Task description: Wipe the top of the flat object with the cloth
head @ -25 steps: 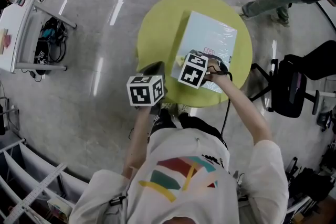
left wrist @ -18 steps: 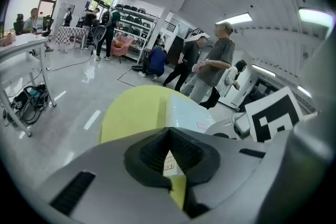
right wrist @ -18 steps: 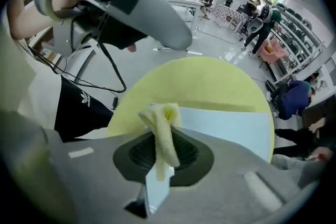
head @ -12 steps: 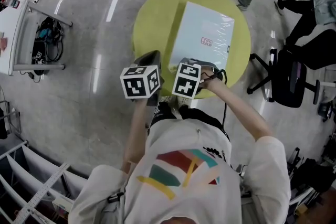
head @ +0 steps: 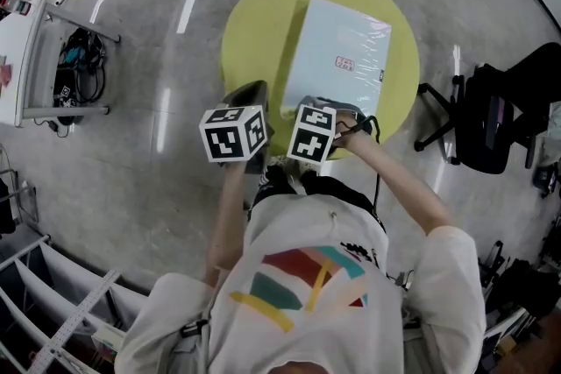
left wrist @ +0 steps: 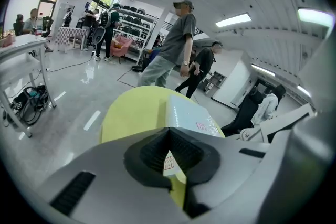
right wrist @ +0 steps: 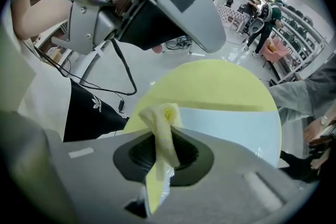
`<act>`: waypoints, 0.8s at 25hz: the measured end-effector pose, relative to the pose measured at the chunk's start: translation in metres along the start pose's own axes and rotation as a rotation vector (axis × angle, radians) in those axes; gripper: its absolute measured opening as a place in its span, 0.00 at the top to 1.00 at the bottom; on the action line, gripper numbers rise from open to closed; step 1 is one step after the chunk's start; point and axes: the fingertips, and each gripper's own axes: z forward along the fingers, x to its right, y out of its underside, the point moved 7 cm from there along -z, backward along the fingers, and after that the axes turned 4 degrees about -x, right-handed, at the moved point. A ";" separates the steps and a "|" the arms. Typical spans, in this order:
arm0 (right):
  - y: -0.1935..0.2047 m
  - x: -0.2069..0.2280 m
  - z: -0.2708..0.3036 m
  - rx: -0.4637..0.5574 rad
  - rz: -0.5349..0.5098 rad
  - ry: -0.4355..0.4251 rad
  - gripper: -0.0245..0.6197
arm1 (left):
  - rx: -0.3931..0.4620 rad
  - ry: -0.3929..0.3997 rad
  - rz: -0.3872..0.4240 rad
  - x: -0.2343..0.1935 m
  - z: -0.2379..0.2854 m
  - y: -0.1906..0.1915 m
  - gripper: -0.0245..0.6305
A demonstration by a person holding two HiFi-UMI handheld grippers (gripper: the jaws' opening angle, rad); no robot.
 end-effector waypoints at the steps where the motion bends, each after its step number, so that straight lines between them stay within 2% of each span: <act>1: 0.000 0.000 0.000 0.003 0.003 0.000 0.92 | -0.002 0.000 0.002 0.000 0.001 0.000 0.94; 6: 0.001 0.002 -0.003 0.028 0.006 0.008 0.92 | 0.001 0.005 0.016 0.004 0.005 -0.002 0.94; 8: 0.005 0.008 -0.014 0.076 0.034 0.049 0.92 | -0.002 0.005 0.017 0.005 0.006 -0.001 0.94; 10: 0.017 0.029 -0.035 0.153 0.109 0.151 0.92 | -0.010 0.006 0.021 0.006 0.008 -0.003 0.94; 12: 0.038 0.062 -0.062 0.245 0.224 0.309 0.92 | -0.019 0.006 0.027 0.006 0.011 -0.004 0.94; 14: 0.071 0.097 -0.087 0.336 0.349 0.483 0.92 | -0.032 0.008 0.034 0.010 0.015 -0.004 0.94; 16: 0.110 0.128 -0.111 0.452 0.448 0.610 0.92 | -0.047 0.007 0.042 0.015 0.021 -0.003 0.94; 18: 0.146 0.152 -0.127 0.589 0.498 0.667 0.92 | -0.059 -0.002 0.047 0.020 0.028 -0.003 0.94; 20: 0.182 0.172 -0.130 0.692 0.546 0.682 0.92 | -0.069 -0.012 0.048 0.025 0.035 -0.004 0.94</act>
